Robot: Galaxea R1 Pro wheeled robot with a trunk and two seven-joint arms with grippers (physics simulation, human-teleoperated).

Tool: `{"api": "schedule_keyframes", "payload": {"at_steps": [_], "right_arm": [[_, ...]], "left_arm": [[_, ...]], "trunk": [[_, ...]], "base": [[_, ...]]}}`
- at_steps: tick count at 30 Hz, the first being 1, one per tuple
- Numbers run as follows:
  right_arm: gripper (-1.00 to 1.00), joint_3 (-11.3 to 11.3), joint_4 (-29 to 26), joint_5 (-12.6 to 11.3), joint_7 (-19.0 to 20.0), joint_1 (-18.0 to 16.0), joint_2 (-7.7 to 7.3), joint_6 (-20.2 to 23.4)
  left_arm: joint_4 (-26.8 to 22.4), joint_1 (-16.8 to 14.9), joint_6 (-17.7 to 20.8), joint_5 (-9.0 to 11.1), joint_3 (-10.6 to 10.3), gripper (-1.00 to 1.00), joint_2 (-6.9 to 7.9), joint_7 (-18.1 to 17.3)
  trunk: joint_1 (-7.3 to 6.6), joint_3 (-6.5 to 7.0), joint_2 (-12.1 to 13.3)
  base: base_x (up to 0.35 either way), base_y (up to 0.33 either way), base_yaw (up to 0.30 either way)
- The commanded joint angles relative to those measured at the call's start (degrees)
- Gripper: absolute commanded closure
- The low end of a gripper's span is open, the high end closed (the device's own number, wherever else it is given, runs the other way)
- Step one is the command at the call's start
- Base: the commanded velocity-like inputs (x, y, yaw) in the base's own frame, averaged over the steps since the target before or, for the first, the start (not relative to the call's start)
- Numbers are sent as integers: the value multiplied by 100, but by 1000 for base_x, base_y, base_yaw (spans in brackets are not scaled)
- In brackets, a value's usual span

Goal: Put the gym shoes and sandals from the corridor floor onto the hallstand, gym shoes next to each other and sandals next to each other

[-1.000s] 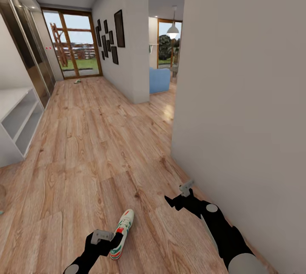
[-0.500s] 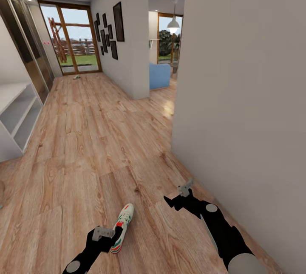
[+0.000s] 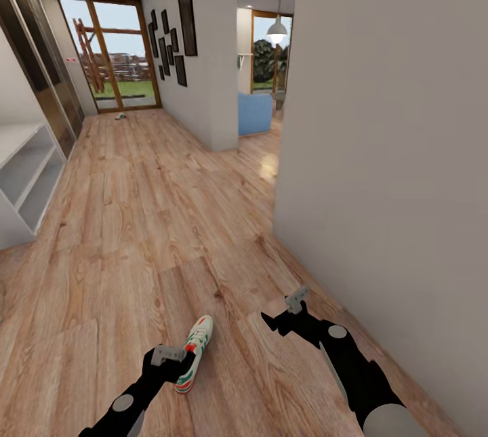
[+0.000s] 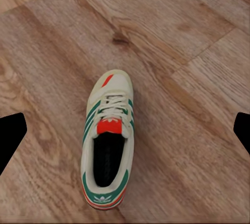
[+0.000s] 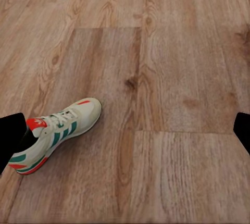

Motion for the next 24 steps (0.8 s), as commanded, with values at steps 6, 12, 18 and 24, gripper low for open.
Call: {"api": "schedule_keyframes", "payload": {"at_steps": [6, 12, 18, 24], "right_arm": [[-100, -8, -12, 32, 23, -3, 2, 28], [-100, -8, -12, 32, 26, -3, 2, 28], [-100, -8, -11, 32, 31, -5, 4, 28], [-100, -8, -11, 32, 31, -1, 10, 25]], "left_arm": [[65, -16, -49, -52, 25, -100, 3, -28], [75, -18, -55, -55, 23, -100, -1, -28], [77, -18, -53, -54, 32, -100, -6, -28], [77, -18, -55, -48, 39, -100, -8, -28]], "trunk": [[131, -168, -244], [263, -330, -485], [395, -492, -726], [527, -653, -966]], "base": [[0, 0, 0], [0, 0, 0], [0, 0, 0], [0, 0, 0]]}}
